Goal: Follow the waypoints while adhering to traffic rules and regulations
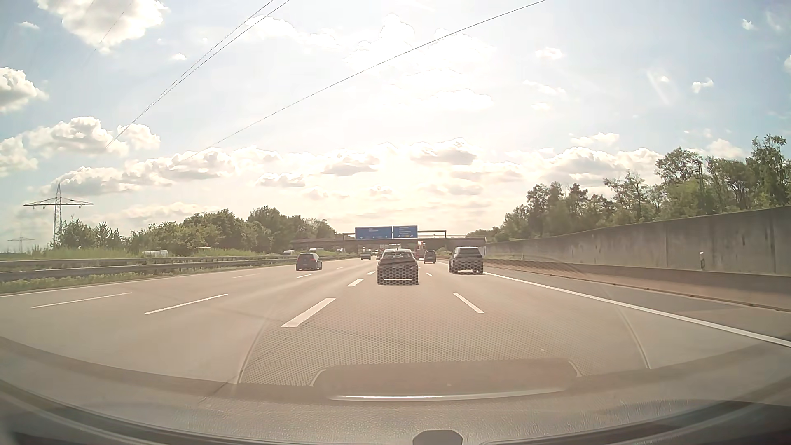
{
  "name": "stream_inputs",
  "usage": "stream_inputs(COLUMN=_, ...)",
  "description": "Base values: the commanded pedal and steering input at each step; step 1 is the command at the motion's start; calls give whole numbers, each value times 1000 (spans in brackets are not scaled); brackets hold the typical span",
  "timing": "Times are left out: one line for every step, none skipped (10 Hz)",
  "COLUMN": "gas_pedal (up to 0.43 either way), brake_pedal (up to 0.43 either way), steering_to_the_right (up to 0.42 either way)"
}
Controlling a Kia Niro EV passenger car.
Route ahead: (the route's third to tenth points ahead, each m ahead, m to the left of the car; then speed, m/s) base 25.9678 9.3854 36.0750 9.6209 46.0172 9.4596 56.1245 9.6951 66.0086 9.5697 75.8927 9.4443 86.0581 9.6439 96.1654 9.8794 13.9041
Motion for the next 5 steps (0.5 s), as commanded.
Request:
stream_inputs(gas_pedal=138, brake_pedal=0, steering_to_the_right=-3)
stream_inputs(gas_pedal=138, brake_pedal=0, steering_to_the_right=-2)
stream_inputs(gas_pedal=138, brake_pedal=0, steering_to_the_right=-2)
stream_inputs(gas_pedal=138, brake_pedal=0, steering_to_the_right=-2)
stream_inputs(gas_pedal=138, brake_pedal=0, steering_to_the_right=-2)
